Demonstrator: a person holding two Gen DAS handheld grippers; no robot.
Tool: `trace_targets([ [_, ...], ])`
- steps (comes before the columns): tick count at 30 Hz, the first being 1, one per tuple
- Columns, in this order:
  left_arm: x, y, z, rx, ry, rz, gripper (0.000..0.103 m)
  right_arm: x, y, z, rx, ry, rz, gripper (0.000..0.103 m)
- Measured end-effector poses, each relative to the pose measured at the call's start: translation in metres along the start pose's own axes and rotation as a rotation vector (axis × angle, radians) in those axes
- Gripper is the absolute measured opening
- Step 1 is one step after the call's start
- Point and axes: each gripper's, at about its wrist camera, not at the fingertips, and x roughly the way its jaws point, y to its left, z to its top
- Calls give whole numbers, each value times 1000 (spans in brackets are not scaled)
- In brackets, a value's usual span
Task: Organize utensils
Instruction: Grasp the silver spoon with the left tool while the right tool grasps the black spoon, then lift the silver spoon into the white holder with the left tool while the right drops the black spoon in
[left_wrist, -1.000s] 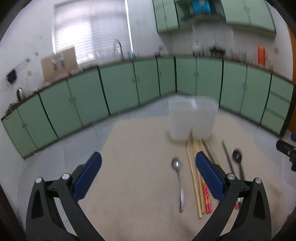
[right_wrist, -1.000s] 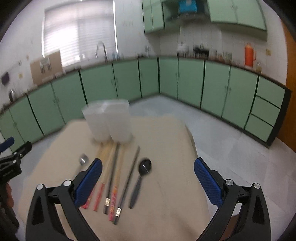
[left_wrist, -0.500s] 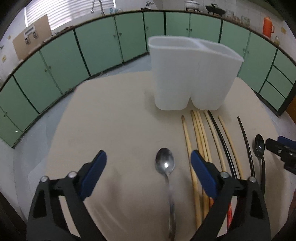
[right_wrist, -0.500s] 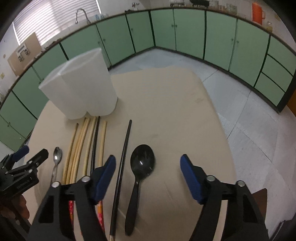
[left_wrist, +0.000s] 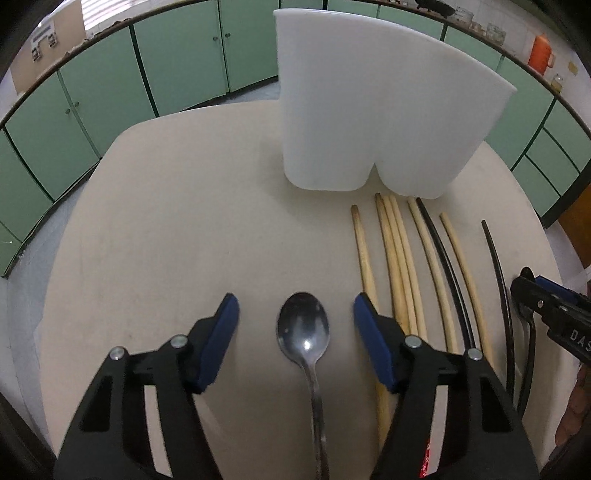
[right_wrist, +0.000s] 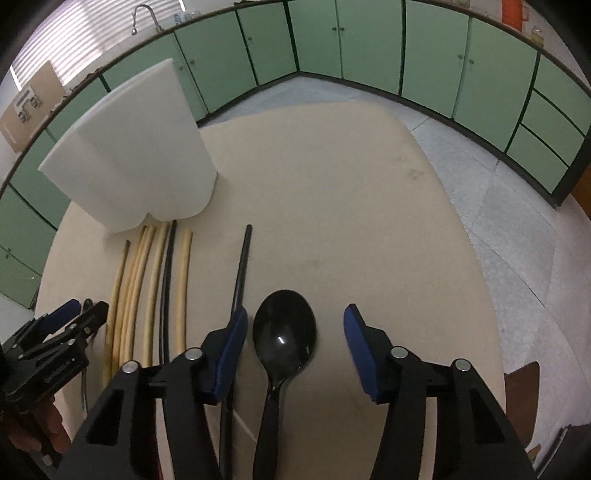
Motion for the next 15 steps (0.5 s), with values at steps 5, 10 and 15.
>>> trace_targets([
  [5,-8,0,-4,-12,-3,0,45,3,7,3,-4,-9,-38,45],
  [10,-11,-7,-7,-24,-13,-5,25,3,17,0,-40,-27,-49,33],
  [15,-27,-5,-19,-53,-94,-52,25,-13,13,-9,-29,-116,76,33],
])
